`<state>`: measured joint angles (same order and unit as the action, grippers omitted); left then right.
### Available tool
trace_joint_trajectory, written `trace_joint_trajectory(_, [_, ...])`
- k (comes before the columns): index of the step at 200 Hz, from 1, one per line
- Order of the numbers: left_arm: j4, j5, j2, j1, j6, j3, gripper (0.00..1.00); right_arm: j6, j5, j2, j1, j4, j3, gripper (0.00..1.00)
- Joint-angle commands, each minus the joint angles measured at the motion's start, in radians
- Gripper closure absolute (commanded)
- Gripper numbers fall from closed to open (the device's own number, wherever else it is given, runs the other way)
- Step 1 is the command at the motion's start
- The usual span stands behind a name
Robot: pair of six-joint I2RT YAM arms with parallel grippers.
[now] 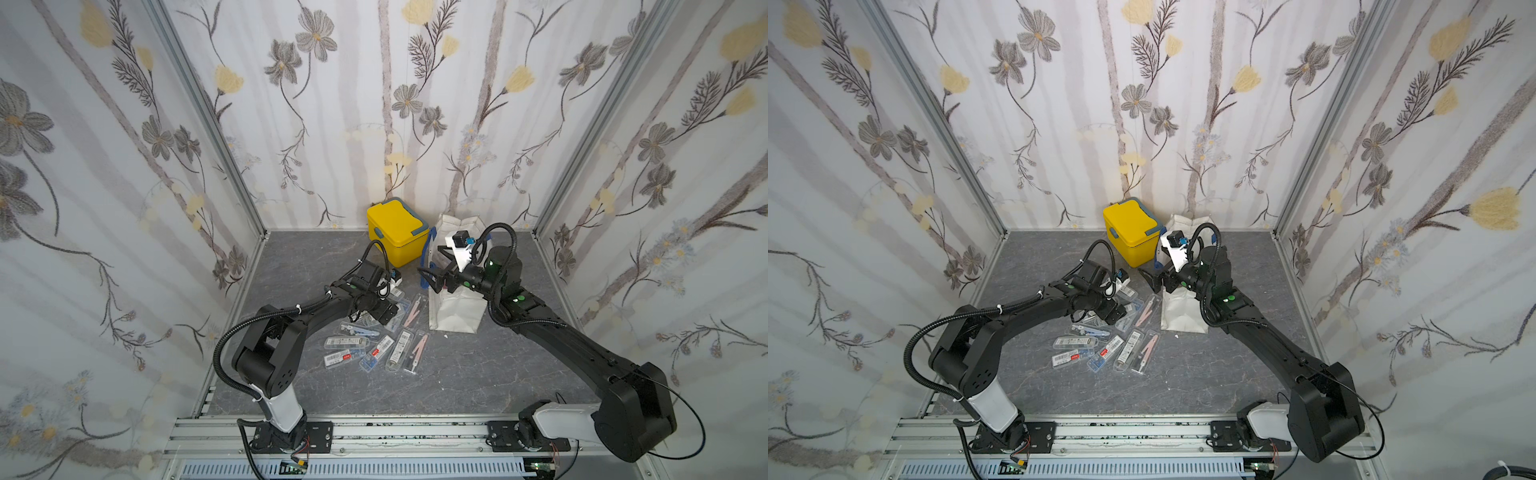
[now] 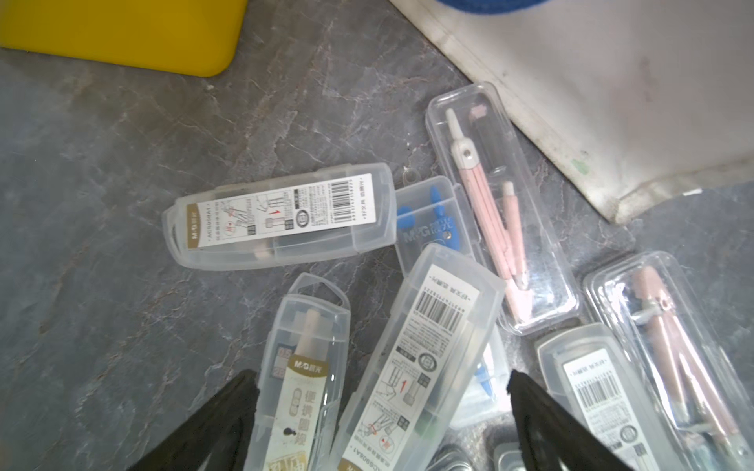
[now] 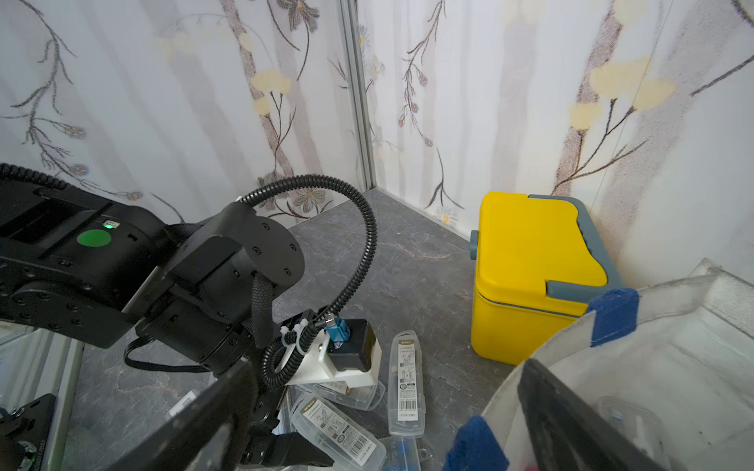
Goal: Put the compass set into the canvas bag
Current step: Pick up the compass set at the center of the board.
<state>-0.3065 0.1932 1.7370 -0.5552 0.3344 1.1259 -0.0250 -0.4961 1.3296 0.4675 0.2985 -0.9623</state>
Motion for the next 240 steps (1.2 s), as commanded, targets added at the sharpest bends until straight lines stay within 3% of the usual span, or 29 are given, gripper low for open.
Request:
trace_joint_trajectory(1, [-0.08,0.031,0.014,0.0,0.035,0.005,0.08,0.0,-0.044,0.019,0.008,0.011,-0.013,0.0])
trace_joint_trajectory(111, [-0.117,0.05,0.109,0.01,0.063,0.048,0.17,-0.01,-0.054,0.075,0.017,-0.006,-0.036,0.02])
trace_joint_trajectory(240, [-0.097,0.109,0.131,0.008,0.065,0.083,0.32,-0.009,-0.042,0.092,0.029,-0.032,-0.062,0.04])
